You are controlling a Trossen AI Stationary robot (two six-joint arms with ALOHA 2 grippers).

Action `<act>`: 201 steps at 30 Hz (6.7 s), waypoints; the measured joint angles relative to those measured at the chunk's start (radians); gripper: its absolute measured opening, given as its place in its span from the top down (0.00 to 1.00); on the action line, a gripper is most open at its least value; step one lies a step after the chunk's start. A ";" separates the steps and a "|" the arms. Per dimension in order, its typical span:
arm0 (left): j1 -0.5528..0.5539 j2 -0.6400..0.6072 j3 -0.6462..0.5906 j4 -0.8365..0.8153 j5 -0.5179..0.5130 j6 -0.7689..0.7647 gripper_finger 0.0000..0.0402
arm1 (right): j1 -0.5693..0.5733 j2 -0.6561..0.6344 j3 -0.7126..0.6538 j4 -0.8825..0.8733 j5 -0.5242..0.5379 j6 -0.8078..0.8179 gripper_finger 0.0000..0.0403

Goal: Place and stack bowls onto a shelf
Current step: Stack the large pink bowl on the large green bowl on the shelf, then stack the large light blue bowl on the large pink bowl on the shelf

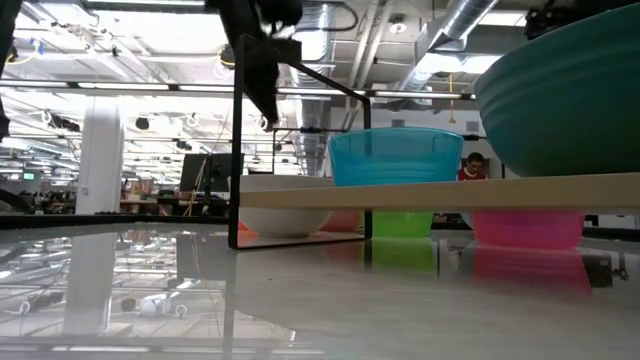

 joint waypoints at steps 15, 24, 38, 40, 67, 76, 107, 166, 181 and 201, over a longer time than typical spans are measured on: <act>0.071 0.135 -0.171 0.269 0.130 0.719 0.65 | -0.141 0.000 0.000 0.055 -0.002 0.003 0.45; 0.073 0.199 -0.167 0.386 0.115 0.802 0.65 | -0.185 0.002 0.000 0.056 -0.002 0.019 0.45; 0.067 0.285 -0.165 0.355 0.061 0.966 0.82 | -0.202 0.003 0.000 0.052 0.001 0.025 0.45; 0.068 0.285 -0.164 0.363 0.055 0.969 0.92 | -0.206 0.003 0.000 0.053 0.000 0.025 0.45; -0.194 0.072 0.371 0.088 -0.051 0.520 1.00 | -0.206 0.003 0.000 0.052 0.004 0.026 0.45; -0.518 0.082 0.423 0.100 0.092 0.442 1.00 | -0.206 0.003 0.000 0.052 0.004 0.020 0.45; -0.802 0.535 0.502 0.248 -0.055 0.497 1.00 | -0.206 0.008 0.000 0.048 -0.001 -0.062 0.45; -0.807 0.534 0.749 0.062 -0.440 0.227 0.68 | -0.207 0.065 0.001 0.076 -0.123 -0.075 0.45; -0.691 0.235 0.782 -0.017 -0.459 -0.060 0.68 | -0.219 0.344 0.000 0.134 -0.337 -0.315 0.45; -0.638 0.129 0.782 -0.257 -0.456 -0.072 0.68 | -0.409 0.566 0.000 0.259 -0.365 -0.403 0.58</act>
